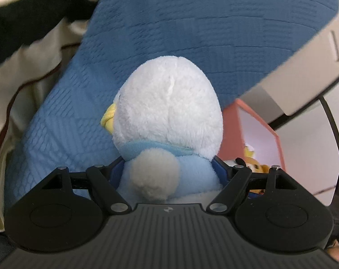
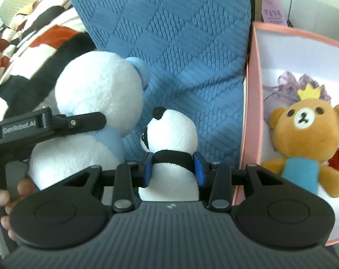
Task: Organize objects
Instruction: 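Carry the penguin with left tool while right tool carries the panda over the box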
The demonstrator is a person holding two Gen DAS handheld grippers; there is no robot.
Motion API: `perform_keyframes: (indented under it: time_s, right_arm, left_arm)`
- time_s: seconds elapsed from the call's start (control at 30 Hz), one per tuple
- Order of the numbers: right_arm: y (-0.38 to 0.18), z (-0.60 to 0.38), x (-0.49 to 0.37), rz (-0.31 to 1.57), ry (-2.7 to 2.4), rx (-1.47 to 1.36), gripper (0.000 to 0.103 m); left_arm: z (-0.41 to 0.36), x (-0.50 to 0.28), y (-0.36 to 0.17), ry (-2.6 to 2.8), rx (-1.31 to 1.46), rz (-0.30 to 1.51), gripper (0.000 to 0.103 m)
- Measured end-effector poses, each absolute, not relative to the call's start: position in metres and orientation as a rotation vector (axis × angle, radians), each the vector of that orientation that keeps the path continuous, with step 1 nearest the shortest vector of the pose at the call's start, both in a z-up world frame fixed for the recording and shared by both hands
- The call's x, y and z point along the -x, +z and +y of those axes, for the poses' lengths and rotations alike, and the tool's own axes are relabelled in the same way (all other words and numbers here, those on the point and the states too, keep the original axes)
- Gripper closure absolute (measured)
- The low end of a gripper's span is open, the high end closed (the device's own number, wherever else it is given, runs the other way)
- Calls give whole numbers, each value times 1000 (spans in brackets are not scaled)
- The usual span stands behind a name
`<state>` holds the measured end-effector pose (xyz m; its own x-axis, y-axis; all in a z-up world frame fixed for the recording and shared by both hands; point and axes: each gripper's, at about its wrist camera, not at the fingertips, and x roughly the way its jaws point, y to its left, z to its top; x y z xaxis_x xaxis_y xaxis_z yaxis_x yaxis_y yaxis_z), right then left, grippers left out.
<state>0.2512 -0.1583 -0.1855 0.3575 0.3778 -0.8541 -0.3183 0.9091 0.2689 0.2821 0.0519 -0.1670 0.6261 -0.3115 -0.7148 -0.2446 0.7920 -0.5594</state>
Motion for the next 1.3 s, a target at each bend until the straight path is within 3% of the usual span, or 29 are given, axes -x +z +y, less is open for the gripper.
perform_keyframes:
  time_s: [0.4,0.7,0.9,1.3]
  right_arm:
    - [-93,-227,-257,993,440,-81,61]
    - [-61,-302,-259,907,339,-110,61]
    - [-82,-359,-254,891,243,-134,61]
    - [-180,-434,-241,934,71,-183,61]
  left_arm:
    - [-23,-330,-60,-167,524,882,22]
    - [-109,-367,-29,-286,478,885,22]
    - [-159,-387,-45,-335,465,927,22]
    - [-221,-403,-119,-352,371,1051,22]
